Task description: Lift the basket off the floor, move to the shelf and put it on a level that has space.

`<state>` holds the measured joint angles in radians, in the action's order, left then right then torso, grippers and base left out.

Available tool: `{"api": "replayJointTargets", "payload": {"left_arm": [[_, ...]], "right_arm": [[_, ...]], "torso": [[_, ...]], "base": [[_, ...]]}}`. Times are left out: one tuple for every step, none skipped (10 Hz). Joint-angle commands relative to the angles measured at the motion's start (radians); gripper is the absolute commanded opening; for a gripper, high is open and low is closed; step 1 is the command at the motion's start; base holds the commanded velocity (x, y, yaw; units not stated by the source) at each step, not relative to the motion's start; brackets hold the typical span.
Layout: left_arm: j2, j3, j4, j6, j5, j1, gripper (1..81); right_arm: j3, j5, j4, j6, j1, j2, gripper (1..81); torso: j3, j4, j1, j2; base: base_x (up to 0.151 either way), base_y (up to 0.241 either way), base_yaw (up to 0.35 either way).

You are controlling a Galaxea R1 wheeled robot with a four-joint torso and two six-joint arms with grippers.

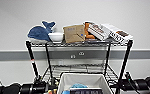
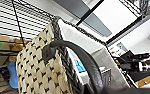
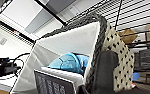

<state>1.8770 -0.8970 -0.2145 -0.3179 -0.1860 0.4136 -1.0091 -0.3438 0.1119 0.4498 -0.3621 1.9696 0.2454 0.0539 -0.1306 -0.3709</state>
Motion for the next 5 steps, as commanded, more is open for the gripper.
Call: {"api": "replayJointTargets", "payload": {"left_arm": [[-0.036,-0.005,0.001,-0.055,-0.004,-0.204,1.0],[-0.033,-0.011,0.000,-0.073,-0.018,-0.235,1.0],[-0.028,-0.022,0.001,-0.087,-0.020,-0.264,1.0],[-0.018,-0.037,0.000,-0.099,-0.038,-0.288,1.0],[-0.002,-0.059,0.001,-0.108,-0.041,-0.308,1.0]], "right_arm": [[0.000,-0.040,-0.008,0.046,0.218,-0.027,1.0],[0.000,-0.044,-0.012,0.067,0.246,-0.021,1.0],[-0.009,-0.058,-0.012,0.083,0.272,-0.013,1.0],[-0.024,-0.058,-0.012,0.093,0.291,-0.001,1.0],[-0.043,-0.058,-0.012,0.101,0.303,0.014,1.0]], "torso": [[0.000,0.000,0.000,0.000],[0.000,0.000,0.000,0.000],[0.000,0.000,0.000,0.000],[0.000,0.000,0.000,0.000],[0.000,0.000,0.000,0.000]], "base": [[0.000,0.000,0.000],[0.000,0.000,0.000],[0.000,0.000,0.000],[0.000,0.000,0.000],[0.000,0.000,0.000]]}}
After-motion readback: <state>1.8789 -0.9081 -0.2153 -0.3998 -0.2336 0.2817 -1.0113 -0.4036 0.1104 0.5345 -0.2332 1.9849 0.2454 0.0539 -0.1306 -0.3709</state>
